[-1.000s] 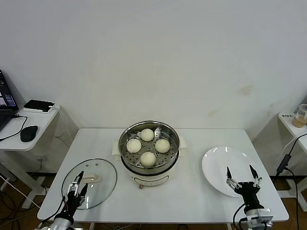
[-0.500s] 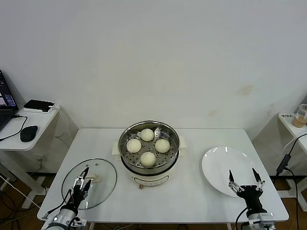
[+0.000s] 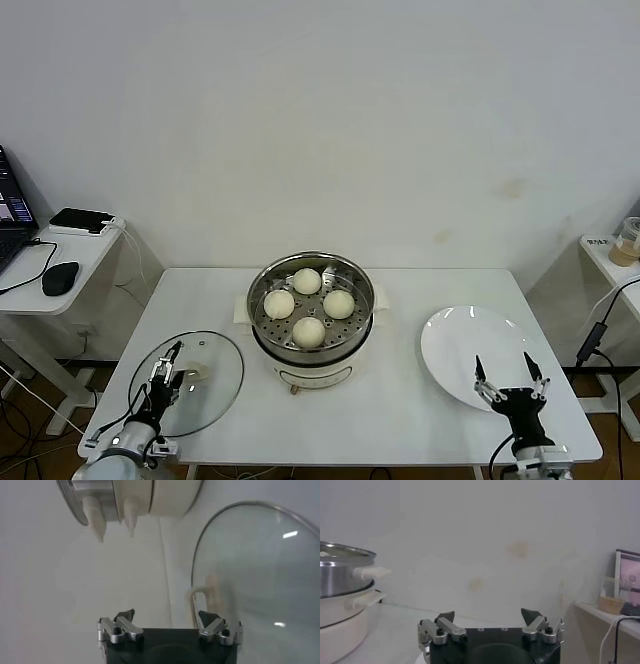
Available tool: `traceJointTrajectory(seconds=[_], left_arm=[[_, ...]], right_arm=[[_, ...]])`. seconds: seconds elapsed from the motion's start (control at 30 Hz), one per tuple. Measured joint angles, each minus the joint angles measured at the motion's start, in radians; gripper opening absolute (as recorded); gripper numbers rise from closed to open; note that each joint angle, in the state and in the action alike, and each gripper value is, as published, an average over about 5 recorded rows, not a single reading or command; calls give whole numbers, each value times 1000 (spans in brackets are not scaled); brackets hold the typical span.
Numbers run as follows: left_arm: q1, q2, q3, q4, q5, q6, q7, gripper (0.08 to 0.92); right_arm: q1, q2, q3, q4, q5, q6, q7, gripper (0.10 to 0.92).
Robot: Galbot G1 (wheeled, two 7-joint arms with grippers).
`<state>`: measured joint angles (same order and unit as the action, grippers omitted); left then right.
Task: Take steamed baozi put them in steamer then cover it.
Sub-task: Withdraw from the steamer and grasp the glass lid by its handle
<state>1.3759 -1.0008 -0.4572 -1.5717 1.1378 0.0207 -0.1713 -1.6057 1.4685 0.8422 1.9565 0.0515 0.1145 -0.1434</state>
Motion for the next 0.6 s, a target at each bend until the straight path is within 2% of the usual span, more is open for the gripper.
traceJointTrajectory(seconds=[0.37,0.6], left_arm=[[-62,-11,28,47,-7,5,-1,802],[-74,-19,31,69,-9,4,-2,619]], right_arm=[[-10,4,-1,9,-2,1,-2,823],[-12,3,-1,18,-1,-2,-4,823]])
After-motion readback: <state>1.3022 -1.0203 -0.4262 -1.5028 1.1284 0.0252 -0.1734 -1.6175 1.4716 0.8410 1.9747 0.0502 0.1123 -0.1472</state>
